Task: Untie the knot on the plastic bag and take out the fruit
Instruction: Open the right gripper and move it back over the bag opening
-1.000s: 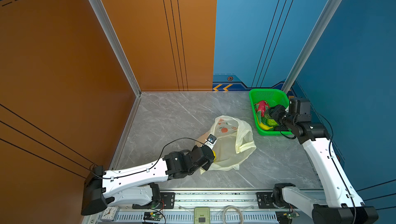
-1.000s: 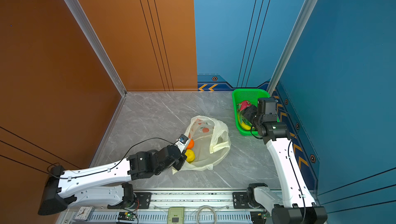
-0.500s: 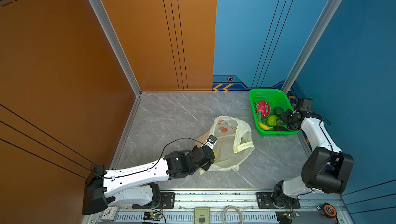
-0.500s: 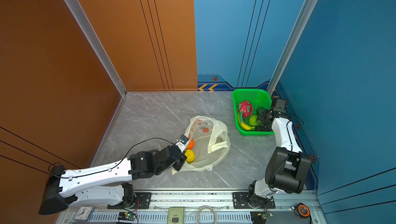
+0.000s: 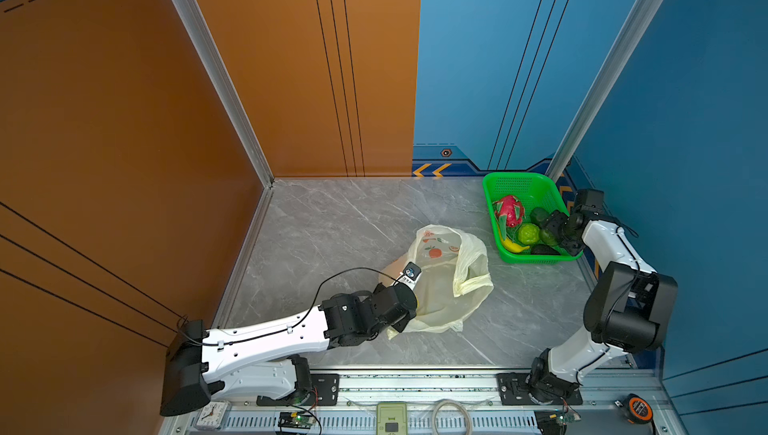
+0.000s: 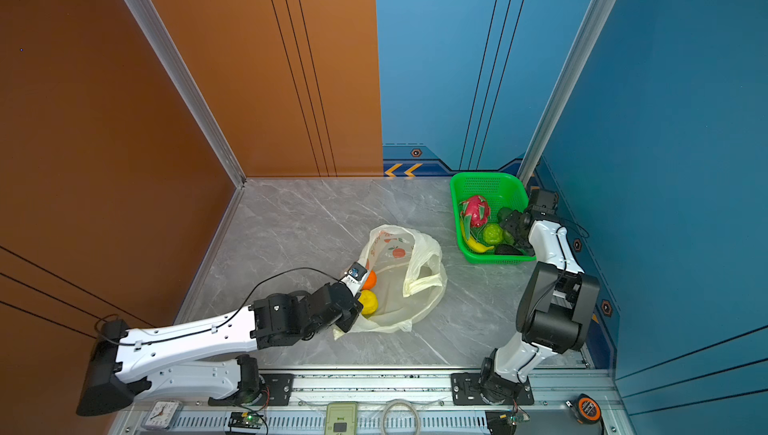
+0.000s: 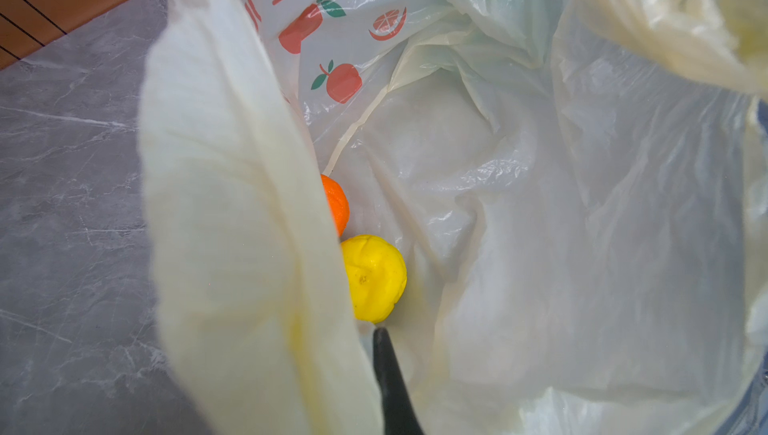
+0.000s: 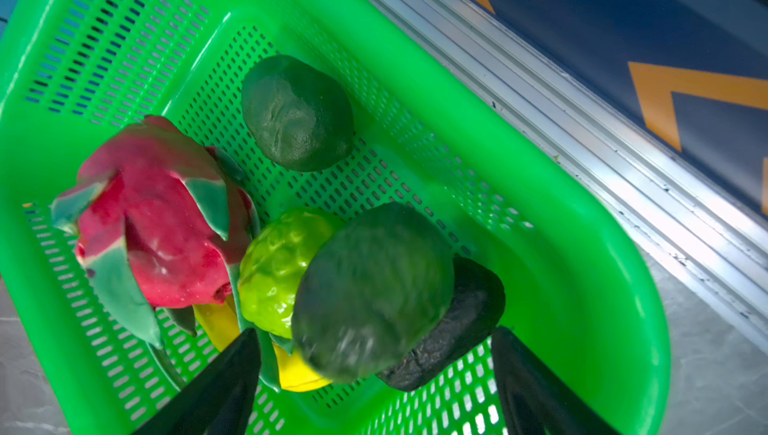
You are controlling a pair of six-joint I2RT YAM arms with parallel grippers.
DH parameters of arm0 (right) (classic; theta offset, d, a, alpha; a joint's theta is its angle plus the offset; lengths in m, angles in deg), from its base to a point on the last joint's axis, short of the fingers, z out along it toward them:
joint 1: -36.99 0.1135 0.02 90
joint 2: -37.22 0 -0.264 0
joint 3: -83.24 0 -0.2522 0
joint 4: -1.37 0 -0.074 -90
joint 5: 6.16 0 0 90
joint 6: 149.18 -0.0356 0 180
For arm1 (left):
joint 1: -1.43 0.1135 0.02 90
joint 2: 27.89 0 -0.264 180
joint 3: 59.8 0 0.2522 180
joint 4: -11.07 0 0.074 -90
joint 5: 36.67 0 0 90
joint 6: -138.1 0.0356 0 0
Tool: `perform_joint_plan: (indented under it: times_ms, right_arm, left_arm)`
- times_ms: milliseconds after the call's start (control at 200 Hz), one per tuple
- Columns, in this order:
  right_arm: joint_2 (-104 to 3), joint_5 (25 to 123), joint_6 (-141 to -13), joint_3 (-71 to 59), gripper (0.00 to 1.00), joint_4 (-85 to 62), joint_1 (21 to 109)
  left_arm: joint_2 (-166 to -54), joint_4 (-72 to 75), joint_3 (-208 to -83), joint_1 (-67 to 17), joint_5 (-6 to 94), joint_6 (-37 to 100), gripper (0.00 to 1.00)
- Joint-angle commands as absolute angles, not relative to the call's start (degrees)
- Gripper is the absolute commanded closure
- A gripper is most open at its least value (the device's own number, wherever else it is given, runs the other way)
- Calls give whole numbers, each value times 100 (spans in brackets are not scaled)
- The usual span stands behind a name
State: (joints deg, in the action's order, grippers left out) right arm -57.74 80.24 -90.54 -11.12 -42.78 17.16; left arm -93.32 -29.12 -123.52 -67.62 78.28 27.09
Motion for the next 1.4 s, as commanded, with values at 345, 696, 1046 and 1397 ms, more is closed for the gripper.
perform_joint_plan:
  times_ms: [345,696,1046,1397]
  right_arm:
    - [-5006,8160,-8832,-936,0,-4752,2030]
    - [-3933,7397,-8591,-500,0,-6062,3506]
    - [-3178,8005,-9793,-64,0,-6510,6882]
    - [-3388,8718,-10547,-512,2,-5903,8869]
  left_arm:
    - [-9298,-3046,-12429,-6802,7988,2657,100]
    - [-9057,-3214,-12337,-6798,8084,2763,100]
    - [-8959,-3407,-12393,-6753,8215,2920,100]
    - [-8829,-3415,-12407,-6716,8441,2887,100]
